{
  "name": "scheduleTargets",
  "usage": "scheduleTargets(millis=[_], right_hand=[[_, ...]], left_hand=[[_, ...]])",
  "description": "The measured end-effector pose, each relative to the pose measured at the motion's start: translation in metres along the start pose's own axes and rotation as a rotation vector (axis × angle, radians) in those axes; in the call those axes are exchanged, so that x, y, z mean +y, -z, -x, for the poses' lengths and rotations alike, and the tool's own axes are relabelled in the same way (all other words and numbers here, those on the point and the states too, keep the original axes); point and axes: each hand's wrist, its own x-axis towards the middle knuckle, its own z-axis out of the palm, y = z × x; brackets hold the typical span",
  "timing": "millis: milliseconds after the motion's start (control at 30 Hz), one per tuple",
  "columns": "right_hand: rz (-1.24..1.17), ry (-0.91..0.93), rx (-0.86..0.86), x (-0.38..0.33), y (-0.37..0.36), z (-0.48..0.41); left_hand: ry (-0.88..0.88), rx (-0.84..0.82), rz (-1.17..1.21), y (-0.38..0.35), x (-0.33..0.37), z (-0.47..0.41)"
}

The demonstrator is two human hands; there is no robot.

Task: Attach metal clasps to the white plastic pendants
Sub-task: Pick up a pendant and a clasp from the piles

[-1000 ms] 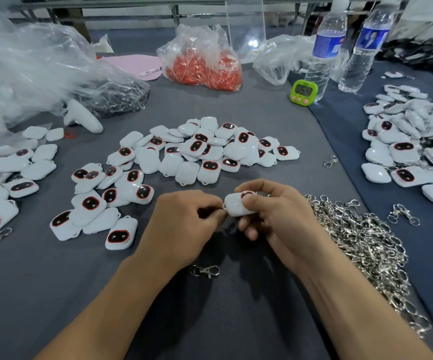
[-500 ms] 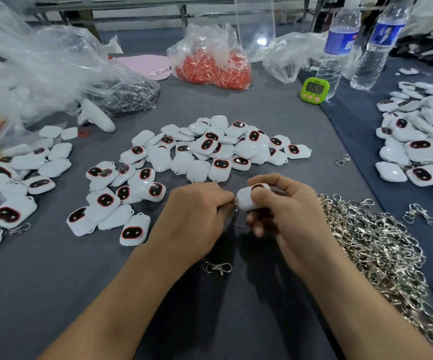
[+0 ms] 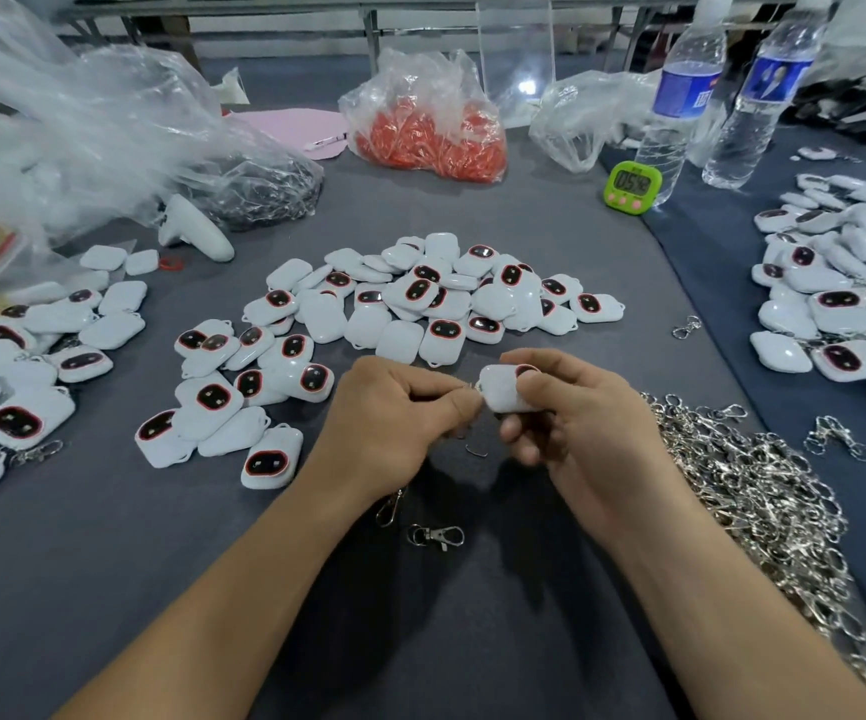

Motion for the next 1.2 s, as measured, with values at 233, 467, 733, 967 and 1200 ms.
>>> scheduleTargets(millis=[233, 467, 733, 967, 1200], right_hand=[[0.747, 0.420, 0.163, 0.021, -0.003, 0.000], [0.107, 0.101, 0.063, 0.009, -0.005, -0.003], [-0.187, -0.085, -0.022, 0.003, -0.005, 0.001], [0.799, 0.463, 0.137, 0.025, -0.010, 0.004], [0.257, 0.124, 0.051, 0.015, -0.004, -0.005]], left_hand=[[-0.381, -0.051, -0.848, -0.007, 0.001, 0.002], [-0.012, 0.029, -0.244, -0.004, -0.008, -0.003], [0.135, 0.002, 0.238, -0.006, -0.002, 0.000], [-0.333, -0.003, -1.055, -0.010, 0.005, 0.004], [-0.077, 0.010, -0.548, -0.008, -0.009, 0.001]])
